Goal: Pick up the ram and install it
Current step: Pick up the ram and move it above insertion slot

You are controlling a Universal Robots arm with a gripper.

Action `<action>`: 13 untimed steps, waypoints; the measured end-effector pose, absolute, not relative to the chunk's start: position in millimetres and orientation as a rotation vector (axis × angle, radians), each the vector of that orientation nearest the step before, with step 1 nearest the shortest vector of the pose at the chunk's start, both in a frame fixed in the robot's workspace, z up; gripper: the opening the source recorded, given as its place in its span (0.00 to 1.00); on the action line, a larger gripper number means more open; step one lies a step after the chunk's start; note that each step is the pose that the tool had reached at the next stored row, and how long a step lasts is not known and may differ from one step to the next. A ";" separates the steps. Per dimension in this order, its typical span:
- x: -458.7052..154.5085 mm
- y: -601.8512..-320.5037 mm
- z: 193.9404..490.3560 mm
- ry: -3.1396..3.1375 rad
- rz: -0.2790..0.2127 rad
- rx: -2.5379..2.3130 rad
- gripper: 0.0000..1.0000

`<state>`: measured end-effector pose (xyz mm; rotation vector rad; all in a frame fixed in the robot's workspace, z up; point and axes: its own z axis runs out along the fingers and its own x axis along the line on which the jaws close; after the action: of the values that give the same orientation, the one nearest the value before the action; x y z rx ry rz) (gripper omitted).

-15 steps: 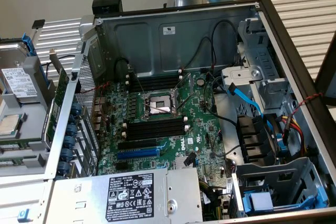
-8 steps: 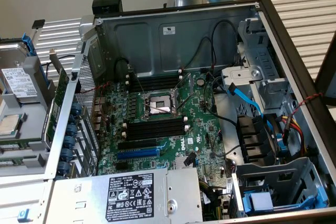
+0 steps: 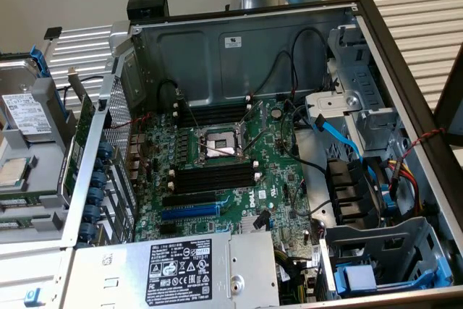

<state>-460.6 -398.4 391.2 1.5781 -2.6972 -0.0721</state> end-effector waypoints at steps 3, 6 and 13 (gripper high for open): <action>-460.6 -398.4 391.1 -2.652 -0.071 1.650 0.11; -460.6 -398.4 391.1 -2.608 -0.071 1.717 0.11; -460.6 -398.4 391.1 -2.596 -0.070 1.735 0.11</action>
<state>-460.6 -398.4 391.1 1.7346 -2.5960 -0.0705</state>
